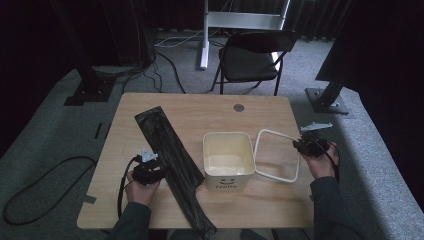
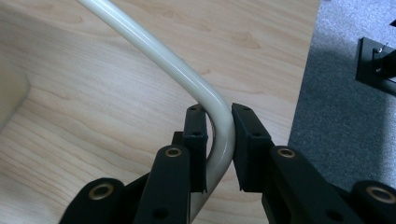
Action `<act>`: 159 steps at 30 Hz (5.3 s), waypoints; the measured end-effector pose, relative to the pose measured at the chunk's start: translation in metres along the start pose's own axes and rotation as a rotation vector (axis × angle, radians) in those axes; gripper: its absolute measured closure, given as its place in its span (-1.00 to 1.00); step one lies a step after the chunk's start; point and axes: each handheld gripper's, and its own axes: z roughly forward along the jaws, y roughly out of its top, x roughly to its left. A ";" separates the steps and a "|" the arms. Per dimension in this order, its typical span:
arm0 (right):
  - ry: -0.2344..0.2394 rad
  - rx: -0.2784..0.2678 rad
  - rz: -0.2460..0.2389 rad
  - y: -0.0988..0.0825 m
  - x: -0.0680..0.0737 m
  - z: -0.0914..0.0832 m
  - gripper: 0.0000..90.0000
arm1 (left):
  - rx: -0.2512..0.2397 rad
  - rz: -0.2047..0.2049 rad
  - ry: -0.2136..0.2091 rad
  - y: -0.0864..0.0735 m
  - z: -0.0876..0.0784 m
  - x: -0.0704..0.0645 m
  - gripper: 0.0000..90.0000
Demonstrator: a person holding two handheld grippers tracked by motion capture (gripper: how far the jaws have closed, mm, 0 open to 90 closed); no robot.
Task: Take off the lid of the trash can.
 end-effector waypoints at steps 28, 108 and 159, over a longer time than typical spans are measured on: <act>0.015 0.083 -0.029 -0.018 0.009 0.035 0.71 | -0.001 -0.001 -0.002 0.000 0.000 0.000 0.22; 0.040 0.105 -0.019 -0.024 0.018 0.067 0.42 | -0.021 -0.020 -0.019 0.000 -0.001 0.000 0.19; 0.193 -0.073 -0.077 -0.042 0.081 0.037 0.26 | -0.079 -0.038 -0.040 0.003 -0.011 0.006 0.20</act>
